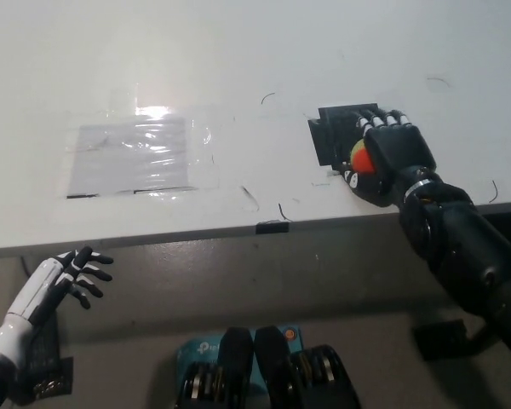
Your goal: The robot uses right hand to squeeze a small tennis ball placed on the black area of the table
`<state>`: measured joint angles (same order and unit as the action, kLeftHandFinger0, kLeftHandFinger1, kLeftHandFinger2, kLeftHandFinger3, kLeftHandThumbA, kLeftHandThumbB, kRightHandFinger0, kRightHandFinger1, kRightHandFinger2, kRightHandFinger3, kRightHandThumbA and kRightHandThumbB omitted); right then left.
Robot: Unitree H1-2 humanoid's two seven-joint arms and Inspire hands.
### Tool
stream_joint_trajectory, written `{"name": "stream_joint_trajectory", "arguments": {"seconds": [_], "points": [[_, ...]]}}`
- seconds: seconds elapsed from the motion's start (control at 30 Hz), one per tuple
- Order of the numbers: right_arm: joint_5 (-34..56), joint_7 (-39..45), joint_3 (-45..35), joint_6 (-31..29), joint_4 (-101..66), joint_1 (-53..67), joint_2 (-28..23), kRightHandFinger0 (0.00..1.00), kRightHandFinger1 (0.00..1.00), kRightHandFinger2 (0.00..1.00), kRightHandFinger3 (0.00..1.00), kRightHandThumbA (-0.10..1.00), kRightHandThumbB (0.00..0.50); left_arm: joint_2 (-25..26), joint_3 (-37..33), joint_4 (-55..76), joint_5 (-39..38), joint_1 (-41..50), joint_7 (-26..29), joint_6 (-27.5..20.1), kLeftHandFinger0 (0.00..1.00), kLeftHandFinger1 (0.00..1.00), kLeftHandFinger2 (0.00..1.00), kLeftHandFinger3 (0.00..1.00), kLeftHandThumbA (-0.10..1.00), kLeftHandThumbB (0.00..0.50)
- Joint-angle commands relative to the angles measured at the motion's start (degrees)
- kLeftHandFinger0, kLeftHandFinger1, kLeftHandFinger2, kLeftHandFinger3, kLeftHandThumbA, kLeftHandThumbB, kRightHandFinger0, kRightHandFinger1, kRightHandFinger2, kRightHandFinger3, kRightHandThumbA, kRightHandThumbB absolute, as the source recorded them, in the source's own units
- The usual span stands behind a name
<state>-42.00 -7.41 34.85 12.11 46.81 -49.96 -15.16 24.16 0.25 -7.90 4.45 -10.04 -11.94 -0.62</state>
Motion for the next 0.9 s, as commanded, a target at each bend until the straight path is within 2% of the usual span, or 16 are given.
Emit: {"name": "stream_joint_trajectory", "arguments": {"seconds": [0.0, 0.03, 0.1, 0.13, 0.2, 0.23, 0.3, 0.47, 0.63, 0.8, 0.87], "points": [[-0.1, 2.2, -2.4, 4.3, -3.3, 0.2, -0.6, 1.00, 1.00, 1.00, 1.00, 1.00, 0.500, 0.9, 0.8, 1.1, -0.2, -0.1, 0.1, -1.1, 0.39, 0.44, 0.52, 0.63, 1.00, 0.107], [0.1, 2.6, -2.9, 4.2, -4.4, 0.5, -0.6, 1.00, 1.00, 1.00, 1.00, 1.00, 0.500, 0.7, 1.0, 1.0, -0.5, -0.2, 0.1, -0.6, 0.39, 0.44, 0.52, 0.63, 1.00, 0.126], [0.1, 3.8, -3.5, 4.6, -5.7, 0.9, -0.6, 1.00, 1.00, 1.00, 1.00, 1.00, 0.500, 0.7, 0.9, 1.1, -0.4, -0.2, 0.1, -0.3, 0.39, 0.44, 0.53, 0.64, 1.00, 0.127], [0.3, 4.1, -3.9, 4.5, -7.2, 1.4, -0.5, 1.00, 1.00, 1.00, 1.00, 1.00, 0.500, 0.9, 0.7, 0.5, 0.2, -0.3, 0.3, -1.5, 0.39, 0.44, 0.53, 0.63, 1.00, 0.104], [0.6, 4.3, -4.6, 4.1, -9.5, 2.5, -0.4, 1.00, 1.00, 1.00, 1.00, 1.00, 0.500, 0.9, 0.7, 0.7, 0.2, 0.0, 0.3, -1.2, 0.40, 0.44, 0.53, 0.63, 1.00, 0.096], [0.7, 4.4, -4.9, 4.0, -10.1, 2.8, -0.4, 1.00, 1.00, 1.00, 1.00, 1.00, 0.500, 1.0, 0.6, 0.8, 0.3, 0.1, 0.3, -1.3, 0.40, 0.44, 0.53, 0.64, 1.00, 0.116], [1.3, 4.8, -6.0, 3.6, -12.1, 3.6, -0.4, 1.00, 1.00, 1.00, 1.00, 1.00, 0.500, 0.9, 0.7, 0.8, 0.4, 0.3, 0.4, -1.5, 0.40, 0.44, 0.53, 0.63, 1.00, 0.123], [2.9, 5.0, -9.7, 2.4, -17.8, 5.9, -0.7, 1.00, 1.00, 1.00, 1.00, 1.00, 0.500, 0.8, 1.0, 1.3, 0.2, 0.7, 0.6, -0.7, 0.41, 0.45, 0.53, 0.63, 1.00, 0.119], [4.1, 5.7, -13.7, 2.7, -24.4, 7.6, -1.0, 1.00, 1.00, 1.00, 1.00, 1.00, 0.500, 0.9, 1.3, 0.1, -0.4, 0.9, 0.4, -2.3, 0.38, 0.43, 0.51, 0.62, 1.00, 0.124], [3.7, 2.7, -18.6, 2.0, -32.1, 9.0, -1.0, 1.00, 1.00, 1.00, 1.00, 1.00, 0.500, 1.0, 1.3, 0.3, -0.6, 1.1, 0.1, -1.5, 0.35, 0.38, 0.43, 0.57, 1.00, 0.149], [3.5, 4.0, -19.7, 2.8, -35.7, 9.2, -1.4, 1.00, 1.00, 1.00, 1.00, 1.00, 0.500, 1.1, 1.1, 0.5, 0.2, 1.4, 0.4, -1.7, 0.36, 0.39, 0.43, 0.56, 1.00, 0.128]]}}
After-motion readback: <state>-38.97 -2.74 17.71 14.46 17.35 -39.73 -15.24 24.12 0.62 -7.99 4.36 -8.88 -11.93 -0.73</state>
